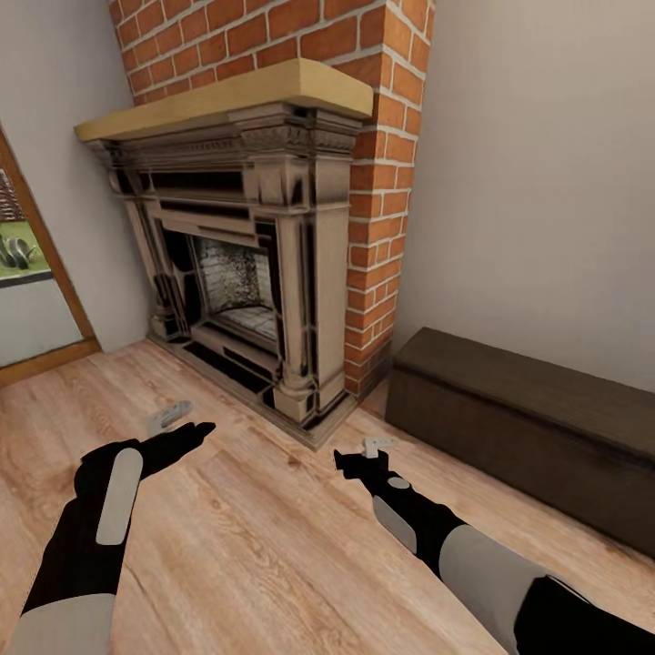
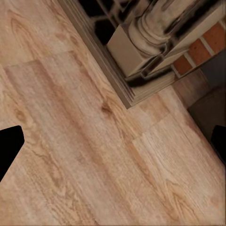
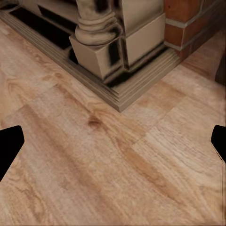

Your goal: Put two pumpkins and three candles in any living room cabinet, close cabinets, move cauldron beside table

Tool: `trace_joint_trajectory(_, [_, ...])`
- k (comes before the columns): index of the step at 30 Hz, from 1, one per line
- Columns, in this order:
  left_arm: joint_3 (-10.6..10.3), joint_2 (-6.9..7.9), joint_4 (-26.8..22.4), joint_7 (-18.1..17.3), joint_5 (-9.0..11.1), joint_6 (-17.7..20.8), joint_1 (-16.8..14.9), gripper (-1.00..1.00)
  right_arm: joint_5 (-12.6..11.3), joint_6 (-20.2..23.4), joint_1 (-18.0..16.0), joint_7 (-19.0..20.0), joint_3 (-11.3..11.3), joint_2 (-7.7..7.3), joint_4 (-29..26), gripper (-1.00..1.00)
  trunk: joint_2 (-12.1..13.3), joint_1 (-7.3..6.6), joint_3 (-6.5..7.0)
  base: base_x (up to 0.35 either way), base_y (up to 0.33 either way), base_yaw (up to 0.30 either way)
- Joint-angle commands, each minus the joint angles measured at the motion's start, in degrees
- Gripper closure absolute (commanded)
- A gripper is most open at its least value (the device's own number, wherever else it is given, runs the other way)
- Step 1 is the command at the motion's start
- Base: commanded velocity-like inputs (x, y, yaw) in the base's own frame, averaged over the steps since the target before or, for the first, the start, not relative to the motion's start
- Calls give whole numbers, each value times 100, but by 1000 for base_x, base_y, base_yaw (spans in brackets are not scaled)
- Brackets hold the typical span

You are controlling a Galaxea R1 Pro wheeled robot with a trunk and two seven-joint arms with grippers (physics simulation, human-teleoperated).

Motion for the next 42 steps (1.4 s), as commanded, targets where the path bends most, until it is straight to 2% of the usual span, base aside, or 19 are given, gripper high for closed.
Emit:
trace_joint_trajectory(1, [2,2,-5,50,61,22,-1,-100,-56,-30,-8,-32,49,0,3,-100,-2,0,-6,146,121,-271])
trace_joint_trajectory(11, [2,2,-2,50,65,22,-3,-100,-64,-30,-8,-32,49,1,3,-100,-2,0,-6,106,84,-271])
trace_joint_trajectory(42, [-6,-7,11,50,78,22,-2,-100,-81,-27,-8,-40,23,1,3,-100,-2,0,-6,1,1,-271])
